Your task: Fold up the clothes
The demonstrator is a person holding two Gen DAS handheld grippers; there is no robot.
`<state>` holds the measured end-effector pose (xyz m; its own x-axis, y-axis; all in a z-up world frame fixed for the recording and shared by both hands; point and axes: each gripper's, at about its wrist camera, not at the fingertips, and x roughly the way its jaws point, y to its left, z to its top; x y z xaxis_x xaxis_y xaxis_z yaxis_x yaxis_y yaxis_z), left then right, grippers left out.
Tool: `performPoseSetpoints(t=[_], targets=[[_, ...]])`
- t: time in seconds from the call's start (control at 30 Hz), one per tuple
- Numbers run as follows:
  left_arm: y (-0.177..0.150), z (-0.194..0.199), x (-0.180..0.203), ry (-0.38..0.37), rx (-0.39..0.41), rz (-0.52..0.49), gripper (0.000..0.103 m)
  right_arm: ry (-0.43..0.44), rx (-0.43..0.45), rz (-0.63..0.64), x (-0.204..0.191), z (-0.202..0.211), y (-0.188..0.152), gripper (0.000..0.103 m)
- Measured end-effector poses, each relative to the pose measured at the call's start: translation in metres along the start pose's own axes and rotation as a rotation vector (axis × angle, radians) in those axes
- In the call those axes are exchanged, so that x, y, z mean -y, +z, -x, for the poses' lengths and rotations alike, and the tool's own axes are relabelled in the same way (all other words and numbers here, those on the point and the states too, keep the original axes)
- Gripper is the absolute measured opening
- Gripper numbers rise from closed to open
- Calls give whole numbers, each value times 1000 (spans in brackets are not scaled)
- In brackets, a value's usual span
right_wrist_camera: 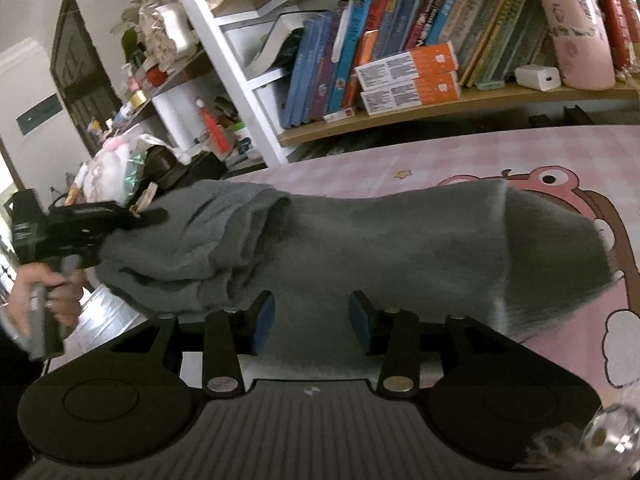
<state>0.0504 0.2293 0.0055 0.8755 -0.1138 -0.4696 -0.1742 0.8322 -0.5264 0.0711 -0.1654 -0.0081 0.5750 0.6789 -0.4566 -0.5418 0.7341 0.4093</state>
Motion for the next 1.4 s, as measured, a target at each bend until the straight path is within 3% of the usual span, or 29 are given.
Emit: performPoseSetpoints(t=[0.1,0.23,0.33,0.4,0.5,0.7,1.0,1.2,1.4], targets=[[-3,-4,-13,8,-16,33,29,-5,-10,21,-3,-2,-2,44],[-6,0,-6,69,-9,-15,39,-10,-12,42,-6,-3,-4,45],[-11,25,20,220,105,-134,49,-11,-11,49,-7,-3,-5,46],[-22,48,40,262,216,-250,65,-12,-11,54,-8,-3,-5,47],[-38,67,67,211,250,-389,75,-12,-11,63,-9,-3,-6,48],[-71,66,92,66,161,-377,86,-13,-2,77,-11,-1,-6,51],[-115,56,143,20,107,-574,101,-3,52,105,3,27,5,63],[-140,45,175,28,79,-705,102,-14,113,67,37,58,14,68],[-164,31,205,28,58,-846,103,-90,141,53,64,73,23,73]])
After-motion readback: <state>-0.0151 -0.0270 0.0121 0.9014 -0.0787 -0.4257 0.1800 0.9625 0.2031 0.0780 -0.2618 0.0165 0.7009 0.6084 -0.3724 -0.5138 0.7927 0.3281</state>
